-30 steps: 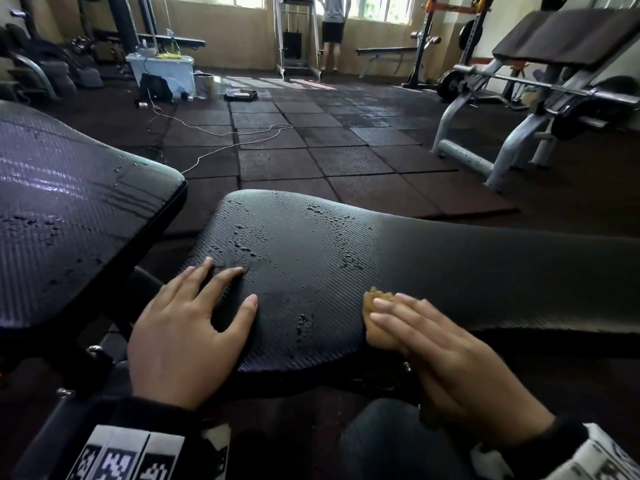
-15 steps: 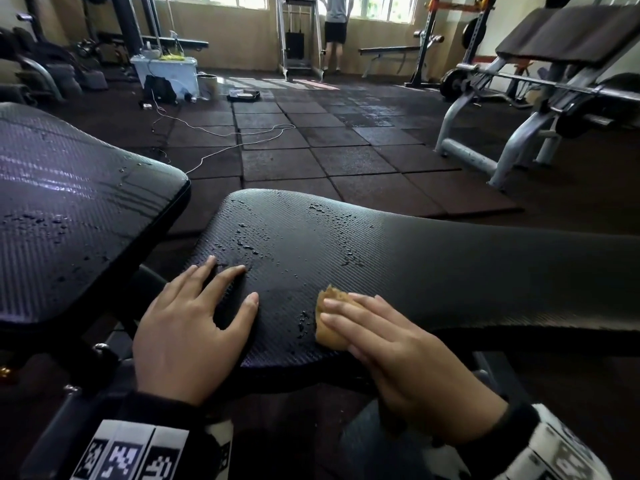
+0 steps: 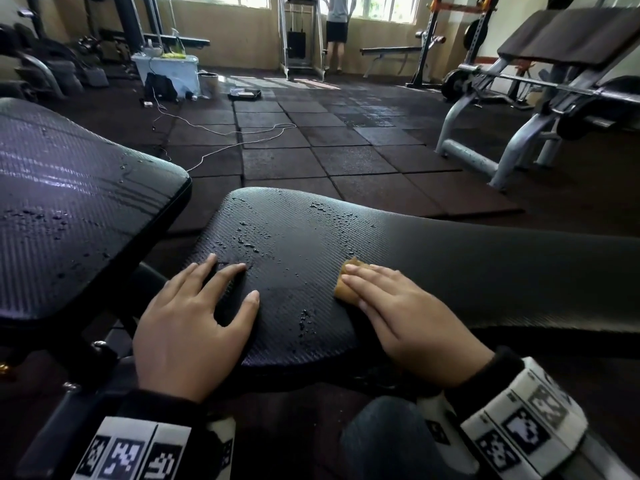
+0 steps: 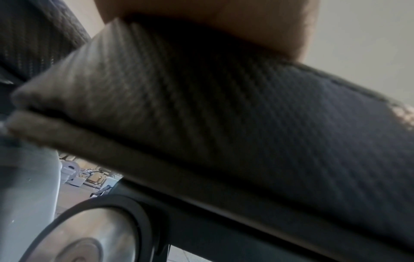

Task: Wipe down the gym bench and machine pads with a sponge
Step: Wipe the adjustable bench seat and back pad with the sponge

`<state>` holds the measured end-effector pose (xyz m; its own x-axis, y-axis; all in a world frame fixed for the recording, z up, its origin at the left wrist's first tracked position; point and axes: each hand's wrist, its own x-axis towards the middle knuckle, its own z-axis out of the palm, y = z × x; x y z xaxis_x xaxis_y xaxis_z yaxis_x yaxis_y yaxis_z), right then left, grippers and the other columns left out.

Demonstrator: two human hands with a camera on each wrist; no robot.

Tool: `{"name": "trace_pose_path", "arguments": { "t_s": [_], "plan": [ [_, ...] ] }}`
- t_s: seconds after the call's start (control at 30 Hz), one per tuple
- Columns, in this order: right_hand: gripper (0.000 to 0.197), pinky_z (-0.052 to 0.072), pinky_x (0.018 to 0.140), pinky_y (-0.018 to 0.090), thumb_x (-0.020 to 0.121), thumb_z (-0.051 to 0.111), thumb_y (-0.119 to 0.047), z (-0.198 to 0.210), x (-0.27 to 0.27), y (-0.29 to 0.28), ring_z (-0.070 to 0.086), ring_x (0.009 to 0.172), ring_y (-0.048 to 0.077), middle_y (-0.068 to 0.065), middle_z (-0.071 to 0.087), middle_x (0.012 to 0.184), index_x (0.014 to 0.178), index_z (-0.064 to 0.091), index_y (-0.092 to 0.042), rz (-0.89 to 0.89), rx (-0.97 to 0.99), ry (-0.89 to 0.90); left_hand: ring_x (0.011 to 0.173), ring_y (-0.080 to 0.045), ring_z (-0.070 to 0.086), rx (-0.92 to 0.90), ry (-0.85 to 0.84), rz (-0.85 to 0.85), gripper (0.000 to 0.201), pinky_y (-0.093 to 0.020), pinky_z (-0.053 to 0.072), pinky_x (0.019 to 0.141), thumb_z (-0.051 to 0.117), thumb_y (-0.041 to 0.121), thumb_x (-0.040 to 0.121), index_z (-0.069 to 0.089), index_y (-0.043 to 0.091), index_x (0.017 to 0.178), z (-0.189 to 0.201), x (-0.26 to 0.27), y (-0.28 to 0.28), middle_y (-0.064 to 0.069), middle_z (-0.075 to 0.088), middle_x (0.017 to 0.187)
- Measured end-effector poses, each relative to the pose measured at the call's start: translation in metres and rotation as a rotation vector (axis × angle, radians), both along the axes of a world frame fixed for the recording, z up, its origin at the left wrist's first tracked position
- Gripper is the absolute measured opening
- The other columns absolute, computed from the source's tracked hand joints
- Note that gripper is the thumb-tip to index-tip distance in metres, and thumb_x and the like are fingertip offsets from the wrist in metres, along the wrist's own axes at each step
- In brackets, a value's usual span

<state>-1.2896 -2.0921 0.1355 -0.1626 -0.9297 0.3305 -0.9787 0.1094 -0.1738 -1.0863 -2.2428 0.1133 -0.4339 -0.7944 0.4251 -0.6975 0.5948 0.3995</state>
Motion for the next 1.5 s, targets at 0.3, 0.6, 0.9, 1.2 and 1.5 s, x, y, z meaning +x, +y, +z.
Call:
{"name": "trace_pose_path", "arguments": {
  "t_s": [0.3,0.6,0.9,1.2,1.5],
  "plan": [
    [0.045,0.034,0.107,0.042,0.098,0.022,-0.046,0.016,-0.029,0.038,0.033,0.137,0.016,-0.014,0.038,0.146,0.138,0.039,-0.035,0.137,0.169,0.025,0.133,-0.015,0.044,0.0,0.009,-0.001,0.058,-0.03,0.028,0.11,0.038,0.066,0.077,0.064,0.04,0.123,0.0,0.0,0.001,0.007,0.055,0.139],
    [0.058,-0.01,0.103,0.003,0.102,0.026,-0.022,0.048,-0.052,0.031,-0.008,0.138,0.002,0.002,-0.009,0.156,0.148,-0.007,-0.012,-0.196,0.672,0.052,0.131,-0.016,0.047,-0.009,0.049,0.0,0.056,-0.03,0.029,0.109,0.041,0.064,0.077,0.066,0.038,0.12,-0.001,-0.001,0.001,0.005,0.058,0.136],
    [0.01,0.041,0.086,0.033,0.096,0.038,-0.016,0.083,-0.035,-0.07,0.053,0.106,0.032,0.015,0.054,0.116,0.09,0.046,-0.016,-0.177,0.883,0.374,0.129,-0.017,0.049,-0.015,0.053,0.004,0.057,-0.032,0.032,0.108,0.04,0.064,0.077,0.067,0.036,0.118,-0.001,-0.002,0.0,0.005,0.059,0.135],
    [0.055,0.028,0.11,0.029,0.096,0.042,-0.021,0.071,-0.029,-0.046,0.033,0.137,0.019,-0.009,0.009,0.156,0.147,0.024,-0.029,0.226,0.749,0.249,0.127,-0.018,0.051,-0.026,0.079,0.001,0.056,-0.033,0.035,0.107,0.041,0.062,0.077,0.068,0.034,0.117,-0.002,-0.001,-0.001,0.005,0.06,0.133],
    [0.042,0.037,0.101,0.031,0.095,0.039,-0.022,0.075,-0.067,-0.065,0.049,0.121,0.028,0.003,0.03,0.151,0.136,0.044,-0.019,-0.077,0.819,0.386,0.126,-0.019,0.052,-0.03,0.086,-0.006,0.057,-0.035,0.037,0.107,0.041,0.061,0.076,0.069,0.032,0.117,-0.003,-0.002,-0.002,0.003,0.061,0.133]
  ]
}}
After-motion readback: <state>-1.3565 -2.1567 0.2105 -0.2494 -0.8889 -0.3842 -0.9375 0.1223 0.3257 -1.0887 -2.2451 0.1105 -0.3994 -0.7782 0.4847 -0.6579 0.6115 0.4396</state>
